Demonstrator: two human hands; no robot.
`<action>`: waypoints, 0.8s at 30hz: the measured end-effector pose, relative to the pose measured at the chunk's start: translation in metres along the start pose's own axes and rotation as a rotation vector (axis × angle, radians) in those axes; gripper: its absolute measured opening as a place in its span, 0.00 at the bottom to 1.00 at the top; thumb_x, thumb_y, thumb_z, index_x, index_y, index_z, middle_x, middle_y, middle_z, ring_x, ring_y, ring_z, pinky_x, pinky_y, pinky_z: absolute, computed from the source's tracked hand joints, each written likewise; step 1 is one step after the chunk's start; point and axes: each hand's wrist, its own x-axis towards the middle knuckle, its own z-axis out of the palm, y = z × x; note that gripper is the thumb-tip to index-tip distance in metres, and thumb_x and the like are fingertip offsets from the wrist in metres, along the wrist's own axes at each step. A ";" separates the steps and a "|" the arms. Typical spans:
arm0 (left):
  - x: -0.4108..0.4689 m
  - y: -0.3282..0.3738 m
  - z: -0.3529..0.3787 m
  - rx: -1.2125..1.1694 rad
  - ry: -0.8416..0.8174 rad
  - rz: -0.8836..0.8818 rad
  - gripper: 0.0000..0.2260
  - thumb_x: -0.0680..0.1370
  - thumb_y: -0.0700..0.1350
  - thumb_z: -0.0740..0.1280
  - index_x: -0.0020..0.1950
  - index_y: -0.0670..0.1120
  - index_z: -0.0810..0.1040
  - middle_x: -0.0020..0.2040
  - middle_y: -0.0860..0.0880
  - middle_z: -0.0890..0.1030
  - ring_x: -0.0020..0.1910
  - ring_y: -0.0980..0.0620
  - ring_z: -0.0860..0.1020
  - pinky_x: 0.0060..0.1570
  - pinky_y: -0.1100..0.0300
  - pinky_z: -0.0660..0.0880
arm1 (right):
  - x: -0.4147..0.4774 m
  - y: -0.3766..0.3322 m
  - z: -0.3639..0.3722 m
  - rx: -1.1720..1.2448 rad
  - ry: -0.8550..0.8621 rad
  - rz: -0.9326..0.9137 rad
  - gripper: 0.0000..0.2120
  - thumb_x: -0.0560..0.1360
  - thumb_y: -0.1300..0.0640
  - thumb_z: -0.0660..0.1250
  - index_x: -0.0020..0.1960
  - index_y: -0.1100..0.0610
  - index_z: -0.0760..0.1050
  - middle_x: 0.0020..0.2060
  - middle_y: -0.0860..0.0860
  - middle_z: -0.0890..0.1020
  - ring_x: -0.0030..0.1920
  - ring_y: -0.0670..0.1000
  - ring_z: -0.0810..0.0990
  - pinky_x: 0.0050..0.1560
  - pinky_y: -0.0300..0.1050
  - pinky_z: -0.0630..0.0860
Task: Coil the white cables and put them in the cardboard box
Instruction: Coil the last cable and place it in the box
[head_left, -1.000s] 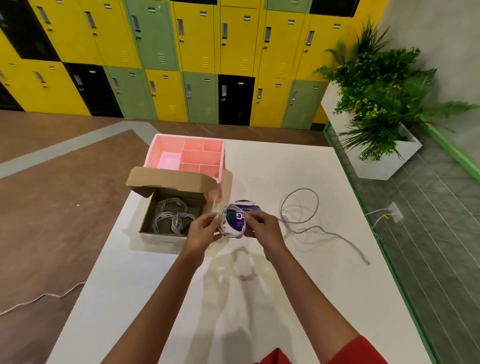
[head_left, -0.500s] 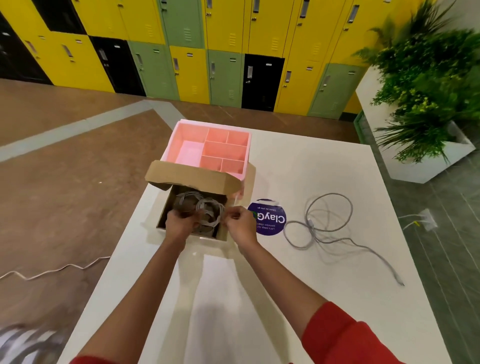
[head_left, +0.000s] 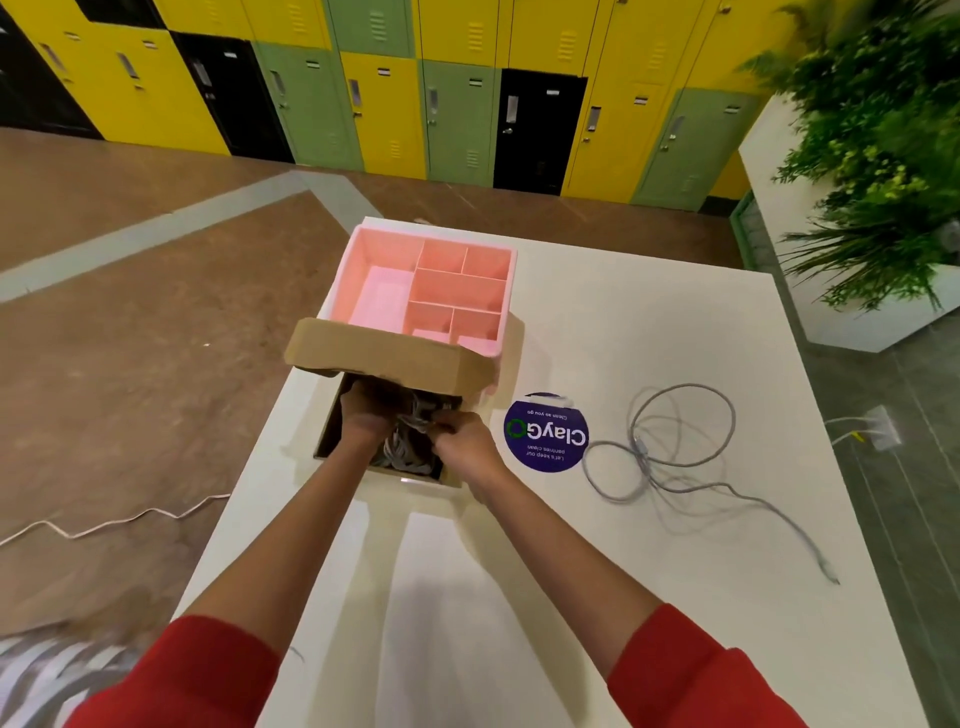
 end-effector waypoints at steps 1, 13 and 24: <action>0.001 -0.001 0.001 0.008 0.001 0.005 0.12 0.77 0.40 0.66 0.58 0.35 0.76 0.57 0.38 0.79 0.61 0.38 0.75 0.57 0.53 0.69 | 0.000 -0.001 0.001 -0.012 -0.001 -0.001 0.15 0.76 0.57 0.62 0.61 0.58 0.77 0.54 0.58 0.82 0.53 0.59 0.80 0.47 0.44 0.75; -0.032 -0.014 0.009 -0.155 0.197 -0.029 0.10 0.75 0.36 0.66 0.55 0.35 0.78 0.56 0.37 0.79 0.58 0.38 0.76 0.58 0.52 0.73 | -0.030 0.013 -0.022 0.051 0.060 -0.086 0.13 0.77 0.63 0.60 0.54 0.54 0.81 0.55 0.51 0.82 0.54 0.54 0.80 0.58 0.50 0.78; -0.128 0.012 0.073 -0.181 0.301 0.346 0.07 0.80 0.41 0.63 0.55 0.40 0.76 0.51 0.46 0.74 0.46 0.51 0.73 0.45 0.61 0.69 | -0.069 0.071 -0.092 0.021 0.245 -0.081 0.08 0.78 0.63 0.61 0.50 0.58 0.80 0.44 0.51 0.82 0.44 0.49 0.79 0.40 0.37 0.74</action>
